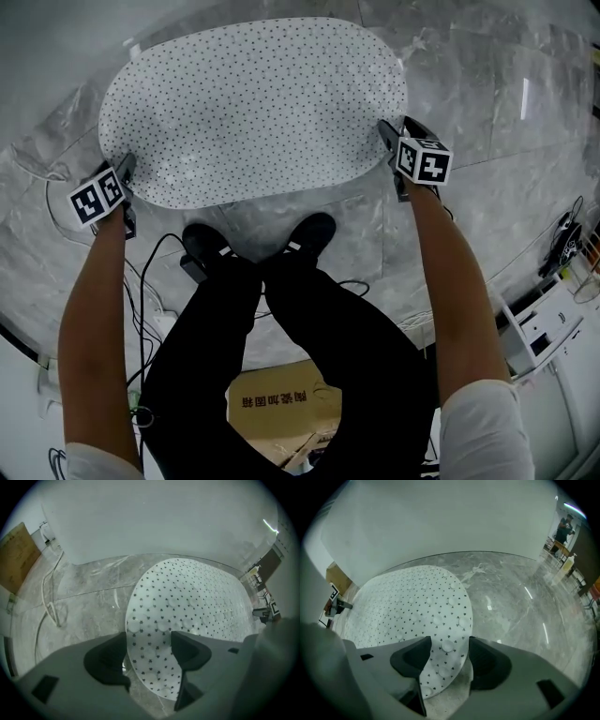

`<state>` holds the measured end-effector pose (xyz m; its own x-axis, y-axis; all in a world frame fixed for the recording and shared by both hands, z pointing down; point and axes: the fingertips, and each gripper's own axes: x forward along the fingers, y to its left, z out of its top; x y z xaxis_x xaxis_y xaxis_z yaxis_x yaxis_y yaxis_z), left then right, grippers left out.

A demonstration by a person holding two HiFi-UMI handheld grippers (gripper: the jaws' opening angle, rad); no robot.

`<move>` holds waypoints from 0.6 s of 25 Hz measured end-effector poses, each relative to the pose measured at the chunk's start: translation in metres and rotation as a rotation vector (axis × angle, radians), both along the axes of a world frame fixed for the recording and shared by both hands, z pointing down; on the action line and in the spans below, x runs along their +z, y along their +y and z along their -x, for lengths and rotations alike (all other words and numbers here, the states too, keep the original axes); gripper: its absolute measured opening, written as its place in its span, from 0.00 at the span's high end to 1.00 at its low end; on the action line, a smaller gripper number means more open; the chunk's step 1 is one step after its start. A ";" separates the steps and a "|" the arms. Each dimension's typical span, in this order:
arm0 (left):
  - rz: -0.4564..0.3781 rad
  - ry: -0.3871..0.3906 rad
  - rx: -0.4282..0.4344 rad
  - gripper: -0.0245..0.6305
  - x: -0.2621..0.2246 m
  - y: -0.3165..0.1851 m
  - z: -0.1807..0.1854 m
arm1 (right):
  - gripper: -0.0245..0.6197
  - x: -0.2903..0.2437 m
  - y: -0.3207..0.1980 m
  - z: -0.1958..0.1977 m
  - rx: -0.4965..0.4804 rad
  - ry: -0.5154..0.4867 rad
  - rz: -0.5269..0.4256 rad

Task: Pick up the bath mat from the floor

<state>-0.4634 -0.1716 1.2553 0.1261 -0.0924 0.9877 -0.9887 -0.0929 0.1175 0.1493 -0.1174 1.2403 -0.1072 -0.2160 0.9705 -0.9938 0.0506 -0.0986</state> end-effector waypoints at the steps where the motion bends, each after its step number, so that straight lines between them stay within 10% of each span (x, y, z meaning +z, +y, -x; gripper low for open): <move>1: 0.008 -0.003 -0.001 0.50 0.000 0.001 -0.001 | 0.54 0.000 0.000 0.001 0.001 0.002 0.012; 5: 0.033 -0.010 0.011 0.59 -0.002 0.002 -0.007 | 0.63 -0.003 0.000 0.008 -0.007 -0.024 0.048; 7: 0.037 -0.012 0.020 0.67 -0.003 0.003 -0.012 | 0.83 -0.003 0.001 0.026 -0.057 -0.070 0.054; 11: 0.049 0.070 0.031 0.90 -0.004 0.004 -0.031 | 0.85 -0.006 -0.002 0.033 0.038 -0.082 0.032; 15: 0.036 0.128 0.011 0.91 -0.018 0.002 -0.037 | 0.85 -0.028 -0.006 0.030 0.084 -0.081 -0.008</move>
